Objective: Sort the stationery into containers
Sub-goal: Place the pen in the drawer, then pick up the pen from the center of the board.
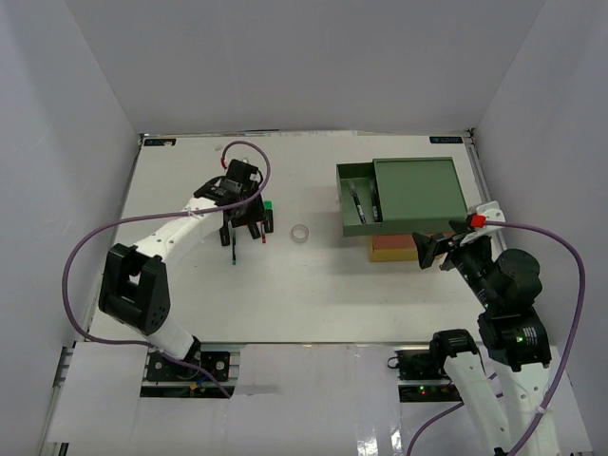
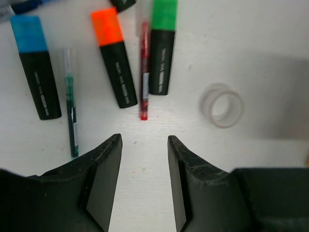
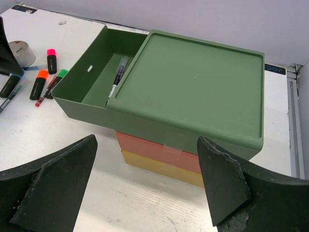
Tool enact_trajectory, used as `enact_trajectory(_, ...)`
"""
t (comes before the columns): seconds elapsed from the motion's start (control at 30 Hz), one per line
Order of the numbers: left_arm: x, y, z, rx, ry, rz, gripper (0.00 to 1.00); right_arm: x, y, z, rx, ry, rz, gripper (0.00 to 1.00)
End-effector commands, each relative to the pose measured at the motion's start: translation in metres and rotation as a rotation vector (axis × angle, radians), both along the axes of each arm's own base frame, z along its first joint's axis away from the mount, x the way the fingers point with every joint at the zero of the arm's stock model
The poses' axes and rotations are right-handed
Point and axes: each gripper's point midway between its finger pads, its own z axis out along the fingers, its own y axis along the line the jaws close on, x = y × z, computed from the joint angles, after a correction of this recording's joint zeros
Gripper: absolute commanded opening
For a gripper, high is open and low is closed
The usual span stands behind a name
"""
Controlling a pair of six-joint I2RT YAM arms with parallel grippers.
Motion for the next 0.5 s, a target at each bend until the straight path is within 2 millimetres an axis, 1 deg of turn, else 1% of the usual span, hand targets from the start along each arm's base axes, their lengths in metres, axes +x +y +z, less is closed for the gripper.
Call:
enact_trajectory(0.0, -0.013, 0.016, -0.024, 0.041, 0.060, -0.008, 0.53, 0.003, 0.003, 0.001, -0.007, -0.018, 0.018, 0.90)
enact_trajectory(0.03, -0.014, 0.021, -0.029, 0.046, 0.070, 0.002, 0.53, 0.003, 0.004, 0.000, -0.006, -0.015, 0.021, 0.90)
enact_trajectory(0.07, -0.014, 0.031, -0.030, 0.048, 0.073, 0.024, 0.53, 0.002, 0.004, 0.000, -0.006, -0.016, 0.023, 0.90)
enact_trajectory(0.1, -0.019, 0.038, -0.038, 0.063, 0.090, 0.035, 0.53, 0.002, 0.005, -0.001, -0.006, -0.013, 0.026, 0.90)
enact_trajectory(0.17, -0.023, 0.050, -0.044, 0.068, 0.101, 0.060, 0.53, 0.002, 0.005, -0.002, -0.006, -0.013, 0.027, 0.90)
enact_trajectory(0.2, -0.029, 0.055, -0.050, 0.074, 0.115, 0.065, 0.53, 0.002, 0.005, -0.003, -0.006, -0.012, 0.026, 0.90)
enact_trajectory(0.23, -0.031, 0.059, -0.053, 0.077, 0.118, 0.076, 0.53, 0.003, 0.004, -0.004, -0.006, -0.012, 0.024, 0.90)
enact_trajectory(0.3, -0.036, 0.067, -0.060, 0.087, 0.132, 0.091, 0.53, 0.003, 0.005, -0.003, -0.006, -0.015, 0.027, 0.90)
enact_trajectory(0.37, -0.042, 0.074, -0.071, 0.094, 0.155, 0.104, 0.53, 0.003, 0.005, -0.003, -0.006, -0.015, 0.029, 0.90)
enact_trajectory(0.47, -0.045, 0.078, -0.082, 0.090, 0.178, 0.106, 0.52, 0.004, 0.005, -0.005, -0.006, -0.013, 0.027, 0.90)
